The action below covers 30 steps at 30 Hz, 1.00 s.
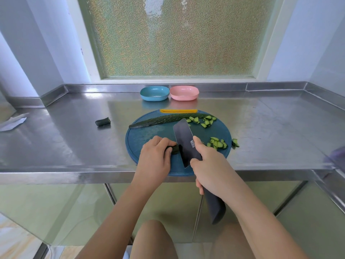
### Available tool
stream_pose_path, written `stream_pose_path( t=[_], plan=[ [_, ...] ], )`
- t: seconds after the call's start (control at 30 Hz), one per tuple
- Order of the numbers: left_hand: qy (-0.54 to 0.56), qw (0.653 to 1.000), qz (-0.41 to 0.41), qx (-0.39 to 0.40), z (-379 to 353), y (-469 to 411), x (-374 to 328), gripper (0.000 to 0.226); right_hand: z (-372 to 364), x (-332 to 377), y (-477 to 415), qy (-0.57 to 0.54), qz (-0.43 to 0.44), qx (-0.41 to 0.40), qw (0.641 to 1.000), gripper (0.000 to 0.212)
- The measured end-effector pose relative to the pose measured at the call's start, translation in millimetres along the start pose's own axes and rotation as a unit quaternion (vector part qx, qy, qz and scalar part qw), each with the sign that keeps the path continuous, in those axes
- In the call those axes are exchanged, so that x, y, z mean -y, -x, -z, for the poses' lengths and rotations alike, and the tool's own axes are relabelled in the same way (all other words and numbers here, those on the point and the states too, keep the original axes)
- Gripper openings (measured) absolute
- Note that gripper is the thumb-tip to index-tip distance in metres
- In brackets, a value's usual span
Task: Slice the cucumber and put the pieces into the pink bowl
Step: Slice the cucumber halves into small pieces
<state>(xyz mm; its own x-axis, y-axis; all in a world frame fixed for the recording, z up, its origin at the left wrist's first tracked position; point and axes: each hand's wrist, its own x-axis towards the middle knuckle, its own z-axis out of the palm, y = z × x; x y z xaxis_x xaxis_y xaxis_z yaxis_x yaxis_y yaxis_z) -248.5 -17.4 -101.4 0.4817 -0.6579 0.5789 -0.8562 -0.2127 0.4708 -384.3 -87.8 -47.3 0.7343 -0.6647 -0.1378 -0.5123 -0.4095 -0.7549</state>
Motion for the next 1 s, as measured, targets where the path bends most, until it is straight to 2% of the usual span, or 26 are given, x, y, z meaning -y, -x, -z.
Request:
stream_pose_path(
  t=[0.27, 0.4, 0.63, 1.0],
  plan=[
    [-0.004, 1.0, 0.003, -0.008, 0.9, 1.0, -1.4, 0.02, -10.5, 5.4, 4.4, 0.072, 0.008, -0.009, 0.997, 0.073],
    [0.004, 1.0, 0.012, -0.016, -0.1, 1.5, -1.1, 0.01, -1.9, -6.3, 13.6, 0.047, 0.004, -0.011, 0.999, 0.069],
    [0.001, 1.0, 0.0, -0.022, -0.4, 0.7, -1.6, 0.008, -0.6, -8.8, 16.6, -0.044, 0.02, -0.017, 0.999, 0.068],
    [0.004, 1.0, -0.005, -0.026, -0.6, 0.6, -1.1, 0.008, 0.6, -3.9, 15.1, -0.033, 0.021, -0.021, 0.999, 0.068]
  ],
)
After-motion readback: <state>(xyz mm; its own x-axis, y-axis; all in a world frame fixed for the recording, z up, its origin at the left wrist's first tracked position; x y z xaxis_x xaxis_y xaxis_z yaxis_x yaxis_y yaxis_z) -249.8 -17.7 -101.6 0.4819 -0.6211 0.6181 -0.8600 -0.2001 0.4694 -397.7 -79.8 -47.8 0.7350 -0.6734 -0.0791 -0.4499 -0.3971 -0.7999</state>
